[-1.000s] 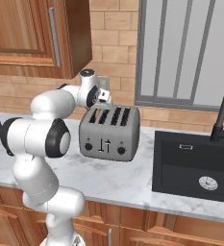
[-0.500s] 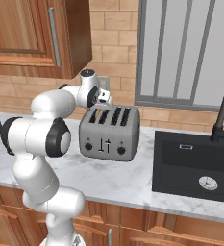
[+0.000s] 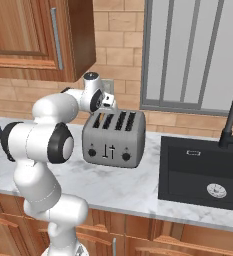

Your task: Start the toaster. Once the lever pops up, take the bread to the plate on the dining counter.

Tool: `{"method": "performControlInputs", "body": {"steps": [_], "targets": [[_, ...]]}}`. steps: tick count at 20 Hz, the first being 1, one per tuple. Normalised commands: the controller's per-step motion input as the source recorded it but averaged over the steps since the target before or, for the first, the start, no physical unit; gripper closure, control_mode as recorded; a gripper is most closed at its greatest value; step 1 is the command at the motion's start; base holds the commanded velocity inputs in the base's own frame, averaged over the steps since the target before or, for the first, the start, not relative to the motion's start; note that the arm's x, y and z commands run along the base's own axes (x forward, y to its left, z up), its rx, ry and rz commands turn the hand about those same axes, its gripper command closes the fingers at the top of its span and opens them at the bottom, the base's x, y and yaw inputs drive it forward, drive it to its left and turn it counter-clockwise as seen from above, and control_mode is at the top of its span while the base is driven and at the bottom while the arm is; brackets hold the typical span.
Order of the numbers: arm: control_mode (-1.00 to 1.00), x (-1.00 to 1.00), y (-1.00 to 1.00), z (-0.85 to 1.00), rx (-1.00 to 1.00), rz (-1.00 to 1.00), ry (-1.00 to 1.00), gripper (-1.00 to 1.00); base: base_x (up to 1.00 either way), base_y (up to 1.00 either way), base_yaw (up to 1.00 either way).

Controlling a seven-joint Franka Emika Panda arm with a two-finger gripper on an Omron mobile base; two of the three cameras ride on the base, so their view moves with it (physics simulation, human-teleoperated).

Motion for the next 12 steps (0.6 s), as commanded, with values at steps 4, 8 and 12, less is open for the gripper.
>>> {"method": "performControlInputs", "body": {"steps": [4,8,12], "targets": [[-1.0,0.0,0.0,0.0,0.0,0.0,0.0,-1.0,0.0,0.0,0.0],[-1.0,0.0,0.0,0.0,0.0,0.0,0.0,-1.0,0.0,0.0,0.0],[-1.0,0.0,0.0,0.0,0.0,0.0,0.0,-1.0,0.0,0.0,0.0]]}}
